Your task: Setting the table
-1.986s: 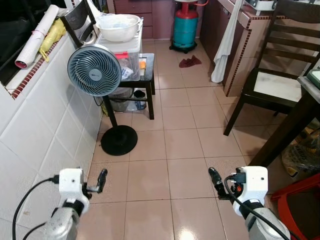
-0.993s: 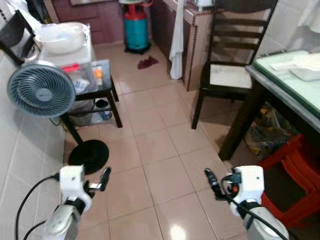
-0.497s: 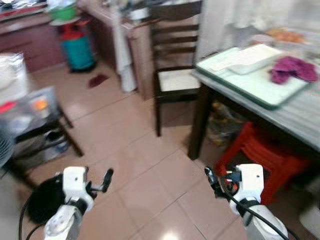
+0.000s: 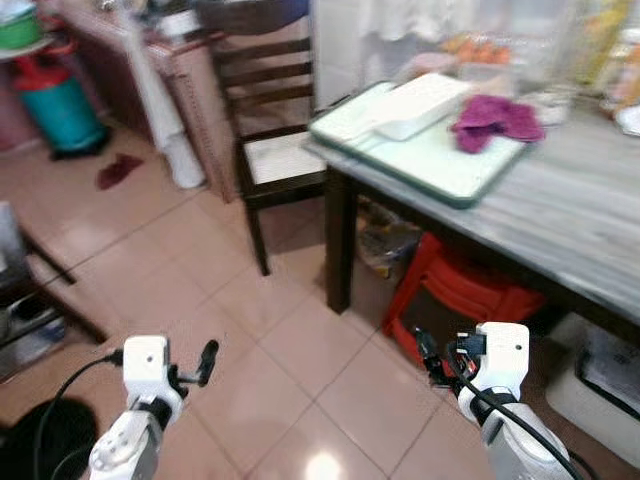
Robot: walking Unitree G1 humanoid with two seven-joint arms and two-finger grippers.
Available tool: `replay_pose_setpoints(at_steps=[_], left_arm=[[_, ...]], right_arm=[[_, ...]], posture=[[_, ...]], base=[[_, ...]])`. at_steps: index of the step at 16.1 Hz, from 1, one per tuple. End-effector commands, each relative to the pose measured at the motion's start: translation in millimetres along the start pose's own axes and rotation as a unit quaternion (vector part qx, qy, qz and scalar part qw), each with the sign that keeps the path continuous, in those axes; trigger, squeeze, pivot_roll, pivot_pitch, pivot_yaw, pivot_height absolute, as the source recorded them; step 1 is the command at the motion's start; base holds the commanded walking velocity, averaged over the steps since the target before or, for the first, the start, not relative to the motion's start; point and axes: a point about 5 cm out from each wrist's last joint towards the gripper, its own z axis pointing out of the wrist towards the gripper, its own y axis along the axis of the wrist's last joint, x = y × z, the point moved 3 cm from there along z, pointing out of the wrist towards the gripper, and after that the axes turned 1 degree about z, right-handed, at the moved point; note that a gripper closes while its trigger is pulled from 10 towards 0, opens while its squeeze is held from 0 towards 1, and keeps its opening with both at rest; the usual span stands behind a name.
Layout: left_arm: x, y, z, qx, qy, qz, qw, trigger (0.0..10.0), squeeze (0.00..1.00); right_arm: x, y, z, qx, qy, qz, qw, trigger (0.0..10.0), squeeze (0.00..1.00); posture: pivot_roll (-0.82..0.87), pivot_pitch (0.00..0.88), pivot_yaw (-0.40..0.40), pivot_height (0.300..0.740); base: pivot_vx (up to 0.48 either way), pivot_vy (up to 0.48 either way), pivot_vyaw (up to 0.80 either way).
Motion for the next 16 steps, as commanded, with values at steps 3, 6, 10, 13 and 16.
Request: replay_pose_setpoints(at_steps=[3, 6, 10, 13, 16], left_arm=[[3.6, 4.8, 1.8, -0.02, 0.01, 0.018, 1.0, 10.0, 0.0], [2.7, 4.9, 5.7, -0.023, 0.014, 0.024, 0.999, 10.0, 0.0], [4.3, 1.9, 10.3, -0.018, 0.018, 0.029, 0.999, 10.0, 0.0], [2.4, 1.5, 11.1, -0.019, 0.017, 0.031, 0.999, 10.0, 0.0], [-10.7, 19.7, 11.1, -0.041, 0.012, 0.035, 0.999, 10.0, 0.0]], right_arm=[[1.9, 10.7, 1.6, -0.029, -0.004, -0.043, 0.999, 10.0, 0.0], [3.2, 18.7, 3.0, -0.046, 0.0, -0.046, 0.998, 10.0, 0.0], [1.7, 13.8, 4.0, -0.034, -0.007, -0.033, 0.999, 10.0, 0.0], [0.8, 12.8, 3.6, -0.033, -0.008, -0.034, 0.999, 10.0, 0.0], [-0.2, 12.5, 3.6, -0.031, -0.012, -0.032, 0.999, 10.0, 0.0]], posture=[[-0.16, 0.078, 0.058, 0.74], [-0.17, 0.072, 0.056, 0.74], [-0.16, 0.069, 0.058, 0.74], [-0.17, 0.073, 0.058, 0.74], [-0.17, 0.073, 0.06, 0.74]], base=[[0.0, 0.0, 0.0], [0.0, 0.0, 0.0], [0.0, 0.0, -0.2], [0.0, 0.0, -0.8], [0.0, 0.0, -0.8]])
